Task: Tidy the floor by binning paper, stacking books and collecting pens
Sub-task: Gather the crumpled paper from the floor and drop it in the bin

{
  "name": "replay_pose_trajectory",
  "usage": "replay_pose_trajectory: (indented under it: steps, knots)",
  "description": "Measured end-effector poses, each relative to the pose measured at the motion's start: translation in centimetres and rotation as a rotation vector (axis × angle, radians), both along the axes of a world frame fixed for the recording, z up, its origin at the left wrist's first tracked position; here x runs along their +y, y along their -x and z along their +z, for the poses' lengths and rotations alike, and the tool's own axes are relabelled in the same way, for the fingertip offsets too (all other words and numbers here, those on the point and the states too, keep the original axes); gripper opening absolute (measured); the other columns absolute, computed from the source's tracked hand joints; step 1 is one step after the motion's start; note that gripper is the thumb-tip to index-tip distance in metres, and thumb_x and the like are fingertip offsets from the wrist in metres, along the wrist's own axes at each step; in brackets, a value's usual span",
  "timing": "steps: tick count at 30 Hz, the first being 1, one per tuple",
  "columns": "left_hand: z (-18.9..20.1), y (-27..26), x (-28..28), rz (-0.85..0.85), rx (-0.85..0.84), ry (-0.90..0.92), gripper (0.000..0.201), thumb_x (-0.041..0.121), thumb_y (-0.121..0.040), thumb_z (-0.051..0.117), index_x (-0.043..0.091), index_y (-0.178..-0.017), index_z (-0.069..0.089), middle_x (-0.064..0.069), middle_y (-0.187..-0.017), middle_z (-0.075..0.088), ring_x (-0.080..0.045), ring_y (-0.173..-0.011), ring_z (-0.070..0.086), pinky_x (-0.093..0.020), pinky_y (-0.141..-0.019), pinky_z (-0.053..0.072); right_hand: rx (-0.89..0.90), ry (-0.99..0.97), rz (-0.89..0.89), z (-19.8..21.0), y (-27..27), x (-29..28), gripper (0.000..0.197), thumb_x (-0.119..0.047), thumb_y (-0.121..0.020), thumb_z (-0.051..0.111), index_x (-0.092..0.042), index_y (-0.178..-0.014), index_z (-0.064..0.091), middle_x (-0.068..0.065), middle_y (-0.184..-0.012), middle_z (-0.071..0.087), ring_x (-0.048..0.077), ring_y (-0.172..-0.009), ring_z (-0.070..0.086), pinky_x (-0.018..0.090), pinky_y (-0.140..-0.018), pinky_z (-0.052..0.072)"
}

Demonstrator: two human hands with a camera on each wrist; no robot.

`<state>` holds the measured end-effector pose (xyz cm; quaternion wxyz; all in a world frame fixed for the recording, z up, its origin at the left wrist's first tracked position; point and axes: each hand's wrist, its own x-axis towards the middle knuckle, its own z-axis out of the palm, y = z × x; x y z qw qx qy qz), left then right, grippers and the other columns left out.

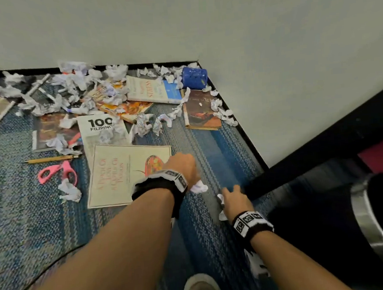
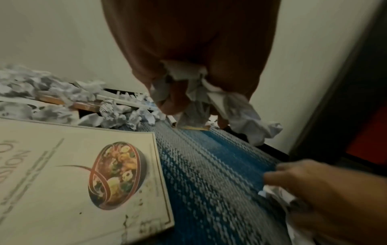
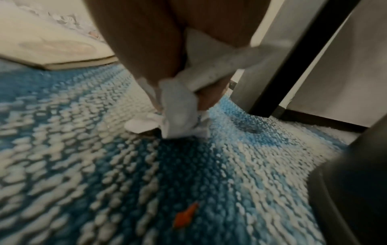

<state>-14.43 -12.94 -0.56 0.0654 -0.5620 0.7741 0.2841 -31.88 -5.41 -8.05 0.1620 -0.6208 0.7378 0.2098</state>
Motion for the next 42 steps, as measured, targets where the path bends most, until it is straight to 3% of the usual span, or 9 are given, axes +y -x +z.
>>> replay_pose_trajectory:
  steps: [7, 11, 16, 21, 26, 29, 32, 37, 42]
  knots:
    - [4.4, 1.3, -3.0, -0.308, -0.179, 0.016, 0.03, 0.027, -0.089, 0.062, 0.011, -0.066, 0.052, -0.005, -0.066, 0.05, -0.026, -0.071, 0.061, -0.028, -0.064, 0.04, -0.237, 0.34, -0.186, 8.6, -0.1, 0.6, 0.02, -0.022, -0.087, 0.056, -0.011, -0.103, 0.053, 0.015, -0.107, 0.051, 0.036, -0.098, 0.056, 0.032, -0.072, 0.037]
    - [11.2, 7.5, -2.4, -0.562, -0.029, 0.164, 0.034, 0.045, -0.079, 0.065, 0.016, -0.063, 0.053, -0.003, -0.062, 0.054, -0.024, -0.059, 0.05, -0.025, -0.058, 0.044, -0.224, 0.537, -0.216, 15.5, 1.9, 2.2, 0.026, -0.02, -0.086, 0.058, -0.012, -0.11, 0.054, 0.014, -0.105, 0.049, 0.036, -0.097, 0.053, 0.033, -0.072, 0.035]
    - [18.3, 14.4, 2.1, -0.759, 0.183, 0.216, 0.04, 0.027, -0.082, 0.066, 0.011, -0.049, 0.047, -0.006, -0.05, 0.043, -0.026, -0.056, 0.042, -0.031, -0.057, 0.038, -0.164, 0.669, -0.225, 21.7, 6.3, 6.7, 0.028, -0.025, -0.081, 0.064, -0.015, -0.105, 0.055, 0.001, -0.088, 0.039, 0.031, -0.084, 0.05, 0.03, -0.065, 0.028]
    - [20.3, 21.3, 6.3, -0.762, 0.454, 0.263, 0.046, 0.034, -0.085, 0.063, 0.008, -0.05, 0.048, -0.004, -0.048, 0.042, -0.021, -0.051, 0.04, -0.029, -0.051, 0.035, -0.129, 0.833, -0.329, 24.9, 13.5, 11.6, 0.021, -0.03, -0.08, 0.061, -0.022, -0.078, 0.042, 0.0, -0.074, 0.044, 0.03, -0.076, 0.051, 0.031, -0.06, 0.031]
    - [17.5, 26.6, 9.3, -0.661, 0.49, 0.356, 0.052, 0.047, -0.096, 0.045, 0.007, -0.066, 0.058, -0.005, -0.061, 0.053, -0.024, -0.064, 0.053, -0.029, -0.062, 0.036, -0.177, 0.862, -0.492, 24.2, 20.3, 14.0, 0.015, -0.031, -0.077, 0.053, -0.02, -0.08, 0.043, 0.014, -0.088, 0.062, 0.034, -0.087, 0.057, 0.031, -0.07, 0.036]
    - [15.0, 28.0, 10.7, -0.593, 0.447, 0.266, 0.048, 0.046, -0.097, 0.035, 0.007, -0.097, 0.063, -0.011, -0.095, 0.063, -0.028, -0.091, 0.06, -0.031, -0.075, 0.041, -0.278, 0.728, -0.526, 22.6, 21.6, 14.1, 0.027, -0.03, -0.084, 0.061, -0.014, -0.102, 0.047, 0.016, -0.107, 0.055, 0.032, -0.103, 0.053, 0.029, -0.076, 0.034]
    - [15.0, 28.4, 11.6, -0.598, 0.391, 0.154, 0.05, 0.045, -0.098, 0.028, 0.011, -0.103, 0.064, -0.012, -0.108, 0.065, -0.028, -0.1, 0.059, -0.035, -0.086, 0.043, -0.388, 0.429, -0.463, 22.0, 21.3, 14.3, 0.062, -0.038, -0.082, 0.065, -0.018, -0.134, 0.038, 0.007, -0.111, 0.041, 0.025, -0.111, 0.049, 0.024, -0.084, 0.035]
    - [16.5, 27.7, 10.7, -0.612, 0.295, 0.16, 0.038, 0.045, -0.096, 0.042, 0.018, -0.101, 0.069, -0.007, -0.099, 0.069, -0.024, -0.091, 0.063, -0.032, -0.081, 0.05, -0.292, 0.385, -0.367, 23.1, 22.0, 14.1, 0.087, -0.048, -0.07, 0.076, -0.027, -0.143, 0.034, 0.012, -0.127, 0.048, 0.028, -0.119, 0.05, 0.031, -0.1, 0.04]
    - [17.7, 24.2, 8.5, -0.552, 0.404, 0.284, 0.016, 0.031, -0.09, 0.058, 0.021, -0.082, 0.068, 0.0, -0.073, 0.068, -0.016, -0.062, 0.064, -0.029, -0.067, 0.052, -0.196, 0.767, -0.261, 25.4, 19.6, 13.3, 0.042, -0.042, -0.082, 0.066, -0.02, -0.116, 0.057, 0.005, -0.11, 0.056, 0.025, -0.1, 0.059, 0.038, -0.09, 0.047]
